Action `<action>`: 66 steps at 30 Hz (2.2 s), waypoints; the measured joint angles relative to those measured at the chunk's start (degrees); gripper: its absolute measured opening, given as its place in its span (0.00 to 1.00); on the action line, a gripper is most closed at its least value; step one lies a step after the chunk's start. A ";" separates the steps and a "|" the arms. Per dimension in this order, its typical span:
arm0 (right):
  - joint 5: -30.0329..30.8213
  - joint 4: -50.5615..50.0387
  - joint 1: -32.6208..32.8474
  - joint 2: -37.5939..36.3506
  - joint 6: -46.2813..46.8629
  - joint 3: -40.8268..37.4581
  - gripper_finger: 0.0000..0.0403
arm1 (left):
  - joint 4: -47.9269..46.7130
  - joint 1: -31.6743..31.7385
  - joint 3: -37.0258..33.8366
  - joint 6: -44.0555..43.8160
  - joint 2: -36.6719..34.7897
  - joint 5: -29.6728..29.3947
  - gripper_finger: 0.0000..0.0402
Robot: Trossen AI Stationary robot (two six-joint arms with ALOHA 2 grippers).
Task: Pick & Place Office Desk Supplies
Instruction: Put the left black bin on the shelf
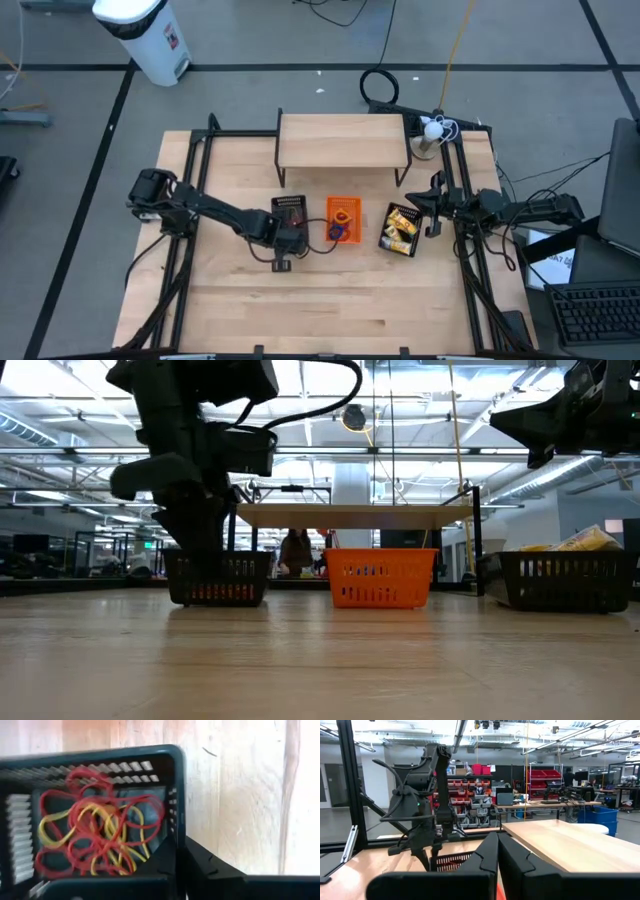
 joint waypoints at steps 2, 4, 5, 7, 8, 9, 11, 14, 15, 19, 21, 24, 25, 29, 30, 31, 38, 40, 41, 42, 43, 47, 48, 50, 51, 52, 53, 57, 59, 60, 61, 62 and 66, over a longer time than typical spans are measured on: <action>0.00 0.03 0.00 0.00 0.00 0.00 0.00 | -0.01 -0.61 0.00 0.56 -0.02 -0.67 0.03; 0.00 0.04 0.00 0.00 0.00 0.00 0.00 | -0.22 -1.56 0.00 0.68 0.00 -3.17 0.03; 0.00 0.05 0.00 0.00 0.02 0.00 0.00 | -0.49 -2.09 0.00 0.57 -0.11 -4.23 0.02; 0.00 0.03 0.00 0.00 0.02 0.00 0.00 | -1.16 -3.01 -0.02 0.12 -0.86 -5.24 0.02; 0.00 0.03 0.00 0.00 0.02 0.00 0.00 | -1.47 -3.57 -0.02 -0.12 -1.33 -5.53 0.02; -0.02 0.03 0.00 0.00 0.02 0.00 0.00 | -1.92 -4.21 -0.02 -0.30 -1.93 -5.92 0.02; 0.00 0.03 0.00 0.00 0.03 0.00 0.00 | -2.85 -5.57 -0.04 -0.65 -3.49 -6.72 0.01; 0.00 0.03 0.00 0.00 0.02 0.00 0.00 | -3.27 -7.54 -0.04 -1.78 -6.64 -7.78 0.01; 0.00 0.04 0.00 0.03 0.02 0.00 0.00 | -3.30 -8.09 -0.04 -2.01 -7.74 -7.80 0.01; 0.00 0.20 0.00 0.11 0.02 0.00 0.00 | -4.55 -9.93 0.85 -2.56 -11.80 -8.12 0.01; 0.02 0.26 0.00 0.14 0.12 0.00 0.00 | -7.40 -10.73 2.97 -2.99 -12.77 -9.07 0.01; 0.00 0.32 0.00 0.17 0.26 0.00 0.00 | -13.44 -11.61 8.84 -2.50 -12.89 -10.79 0.01; 0.00 0.48 0.00 0.17 0.26 0.00 0.00 | -15.25 -11.80 11.32 -2.02 -12.81 -11.57 0.01; 0.00 0.94 0.00 0.17 0.26 0.00 0.00 | -20.09 -11.04 20.92 3.43 -12.66 -11.90 0.01; 0.00 0.95 0.00 0.17 0.26 0.00 0.00 | -21.21 -10.29 23.22 4.70 -12.66 -11.90 0.01; 0.00 0.94 0.00 0.17 0.26 0.00 0.00 | -22.02 -9.37 25.47 5.73 -12.66 -11.97 0.01; 0.00 0.93 0.00 0.17 0.20 0.00 0.00 | -23.04 2.07 31.78 14.66 -12.61 -12.93 0.01; -0.02 0.93 0.00 0.17 0.26 0.00 0.00 | -22.42 6.20 31.78 15.54 -12.37 -11.77 0.01; -0.02 0.93 0.00 0.17 0.41 0.00 0.00 | -21.99 8.11 31.78 15.76 -11.80 -11.32 0.01; -0.02 0.93 0.00 0.17 0.44 0.00 0.00 | -21.71 9.96 31.80 16.40 -11.44 -11.15 0.01; -0.06 0.89 0.02 0.19 0.42 -0.01 0.00 | -21.80 11.54 31.78 17.20 -10.94 -10.91 0.01; -0.07 1.02 0.00 0.36 0.29 -0.02 0.00 | -22.39 16.55 31.78 20.58 -7.26 -10.25 0.01; -0.11 1.43 0.00 0.50 0.28 -0.02 0.00 | -22.57 17.45 31.78 20.97 -6.27 -10.25 0.01; -0.17 1.52 0.02 0.66 0.21 -0.02 0.00 | -22.58 18.86 31.78 22.31 -4.21 -10.17 0.01; -0.17 1.92 0.00 0.87 0.17 -0.02 0.00 | -22.59 19.36 31.76 22.88 -3.22 -10.05 0.01; -0.17 2.24 0.01 1.05 0.17 -0.02 0.00 | -22.57 19.86 31.74 23.37 -2.26 -9.75 0.01; -0.17 2.21 0.00 1.08 0.15 -0.02 0.00 | -22.57 20.37 31.74 23.89 -1.44 -9.27 0.01; -0.20 2.44 0.00 1.58 0.20 -0.02 0.00 | -22.86 23.02 31.74 24.65 0.08 -8.45 0.01; -0.20 2.46 0.00 1.64 0.15 -0.01 0.00 | -23.02 24.37 31.74 24.64 0.31 -8.29 0.01; -0.20 2.46 0.00 1.66 0.11 -0.02 0.00 | -22.98 24.97 31.74 24.58 0.31 -7.53 0.01; -0.20 2.44 0.00 1.66 0.09 -0.02 0.00 | -22.90 25.45 31.74 24.49 0.31 -6.49 0.01; -0.20 2.45 0.00 1.66 0.07 -0.02 0.00 | -22.93 25.82 31.74 24.18 0.28 -5.79 0.01; -0.20 2.64 0.01 1.66 0.00 -0.02 0.00 | -23.30 26.60 31.74 25.23 0.31 -5.21 0.01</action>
